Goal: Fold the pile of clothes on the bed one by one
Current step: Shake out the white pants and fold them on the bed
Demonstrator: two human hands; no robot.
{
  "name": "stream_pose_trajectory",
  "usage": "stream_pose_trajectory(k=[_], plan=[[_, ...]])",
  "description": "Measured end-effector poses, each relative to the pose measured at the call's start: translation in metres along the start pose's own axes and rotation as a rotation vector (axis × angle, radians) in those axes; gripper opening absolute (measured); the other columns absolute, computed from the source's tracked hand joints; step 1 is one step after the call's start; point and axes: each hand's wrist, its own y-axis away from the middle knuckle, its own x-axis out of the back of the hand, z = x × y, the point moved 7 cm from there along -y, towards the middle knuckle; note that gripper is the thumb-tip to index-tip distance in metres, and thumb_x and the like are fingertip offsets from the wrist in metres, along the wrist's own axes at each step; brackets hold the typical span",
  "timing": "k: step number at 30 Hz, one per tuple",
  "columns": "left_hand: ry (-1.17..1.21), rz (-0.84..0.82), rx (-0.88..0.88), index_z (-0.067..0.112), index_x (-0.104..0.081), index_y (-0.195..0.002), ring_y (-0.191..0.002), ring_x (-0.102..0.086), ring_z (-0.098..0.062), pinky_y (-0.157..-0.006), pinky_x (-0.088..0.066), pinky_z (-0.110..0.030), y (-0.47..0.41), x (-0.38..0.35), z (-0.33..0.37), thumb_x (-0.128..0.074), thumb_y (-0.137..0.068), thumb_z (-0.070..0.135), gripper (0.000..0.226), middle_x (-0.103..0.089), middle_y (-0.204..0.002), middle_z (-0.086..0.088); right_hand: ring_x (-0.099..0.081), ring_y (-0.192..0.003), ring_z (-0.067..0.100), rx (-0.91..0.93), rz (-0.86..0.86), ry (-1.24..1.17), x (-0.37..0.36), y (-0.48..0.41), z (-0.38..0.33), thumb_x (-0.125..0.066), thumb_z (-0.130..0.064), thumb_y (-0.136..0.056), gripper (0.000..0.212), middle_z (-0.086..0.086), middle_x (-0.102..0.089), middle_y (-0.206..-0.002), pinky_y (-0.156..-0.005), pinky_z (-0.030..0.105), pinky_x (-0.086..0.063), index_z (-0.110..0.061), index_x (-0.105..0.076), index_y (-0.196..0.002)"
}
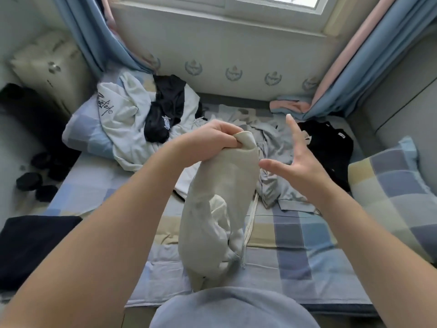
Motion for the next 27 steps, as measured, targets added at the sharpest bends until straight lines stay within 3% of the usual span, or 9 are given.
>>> stream_pose_trajectory(k=[3,5,8,11,14,17,20,24,27], plan=[[0.009,0.010,-0.042,0.023,-0.080,-0.082,-0.076,-0.062,-0.014,-0.067,-0.051,-0.023,0.001,-0.012,0.021,-0.057,-0.079,0.009,0.026,-0.069,-0.081,0.001,-0.047,-0.133,0.005,-0.050,-0.289,-0.136,-0.010,-0.002,0.010,-0.083,-0.045,-0.078,0.049,-0.013,-0.050,-0.149,-0.113,0.037,-0.038,-0.029,-0.066,-0.121],[0.031,0.066,-0.056,0.012,-0.077,-0.084,-0.074,-0.059,-0.015,-0.066,-0.047,-0.022,-0.001,-0.009,0.028,-0.056,-0.075,0.008,0.023,-0.065,-0.078,-0.003,-0.066,-0.097,0.001,-0.057,-0.364,-0.286,-0.009,0.000,0.025,-0.076,-0.015,-0.087,0.012,-0.011,-0.074,-0.109,-0.088,0.027,-0.052,-0.009,-0.065,-0.086],[0.073,0.107,-0.064,-0.009,-0.064,-0.099,-0.080,-0.048,-0.025,-0.068,-0.039,-0.029,-0.004,-0.006,0.033,-0.051,-0.074,0.003,0.031,-0.051,-0.086,-0.012,-0.067,-0.104,0.006,-0.067,-0.311,-0.375,0.008,0.003,0.046,-0.077,-0.015,-0.087,0.019,-0.007,-0.074,-0.111,-0.086,0.023,-0.051,-0.012,-0.059,-0.091],[0.166,0.081,-0.076,0.002,-0.058,-0.078,-0.065,-0.046,-0.020,-0.060,-0.039,-0.027,-0.008,-0.019,0.044,-0.043,-0.067,0.000,0.019,-0.049,-0.072,-0.007,-0.044,-0.139,0.017,-0.174,-0.288,-0.290,0.020,0.002,0.071,-0.081,-0.062,-0.066,0.086,-0.007,-0.045,-0.153,-0.113,0.042,-0.036,-0.037,-0.042,-0.138],[0.206,0.072,-0.088,0.013,-0.061,-0.062,-0.054,-0.044,-0.015,-0.050,-0.037,-0.022,-0.018,-0.037,0.052,-0.039,-0.066,0.000,0.026,-0.049,-0.062,-0.001,-0.055,-0.131,0.024,-0.404,-0.463,-0.509,0.003,0.011,0.096,-0.073,-0.081,-0.058,0.106,-0.007,-0.058,-0.143,-0.116,0.062,-0.027,-0.038,-0.036,-0.148],[0.251,0.127,-0.120,0.020,-0.070,-0.064,-0.052,-0.050,-0.012,-0.049,-0.041,-0.020,-0.027,-0.040,0.049,-0.037,-0.073,-0.002,0.041,-0.056,-0.061,0.003,-0.067,-0.114,0.032,-0.541,-0.498,-0.980,-0.006,0.019,0.103,-0.068,-0.067,-0.076,0.082,0.009,-0.070,-0.124,-0.097,0.058,-0.050,-0.018,-0.055,-0.140],[0.167,0.355,-0.051,-0.003,-0.063,-0.080,-0.059,-0.043,-0.023,-0.051,-0.032,-0.025,-0.035,-0.018,0.027,-0.040,-0.070,0.000,0.026,-0.048,-0.068,-0.009,-0.072,-0.083,0.023,-0.427,-0.120,-1.127,0.028,0.002,0.106,-0.065,-0.027,-0.091,0.047,0.009,-0.073,-0.104,-0.063,0.036,-0.061,-0.008,-0.059,-0.134],[-0.265,0.454,0.264,0.007,-0.061,-0.099,-0.073,-0.050,-0.022,-0.060,-0.038,-0.027,-0.039,-0.010,-0.015,-0.056,-0.084,0.003,0.015,-0.052,-0.084,-0.007,-0.068,-0.072,0.020,-0.250,0.131,-0.828,0.090,-0.006,0.096,-0.068,-0.015,-0.093,0.019,0.010,-0.071,-0.095,-0.059,0.032,-0.059,-0.008,-0.069,-0.110],[-0.073,0.120,0.327,0.033,-0.046,-0.138,-0.105,-0.067,-0.014,-0.081,-0.053,-0.029,-0.050,-0.061,-0.029,-0.081,-0.077,0.038,0.071,-0.063,-0.120,0.006,-0.064,-0.075,0.014,-0.035,0.068,-0.487,0.112,-0.004,0.061,-0.071,-0.017,-0.092,0.006,0.001,-0.071,-0.083,-0.064,0.027,-0.055,-0.016,-0.077,-0.094]])
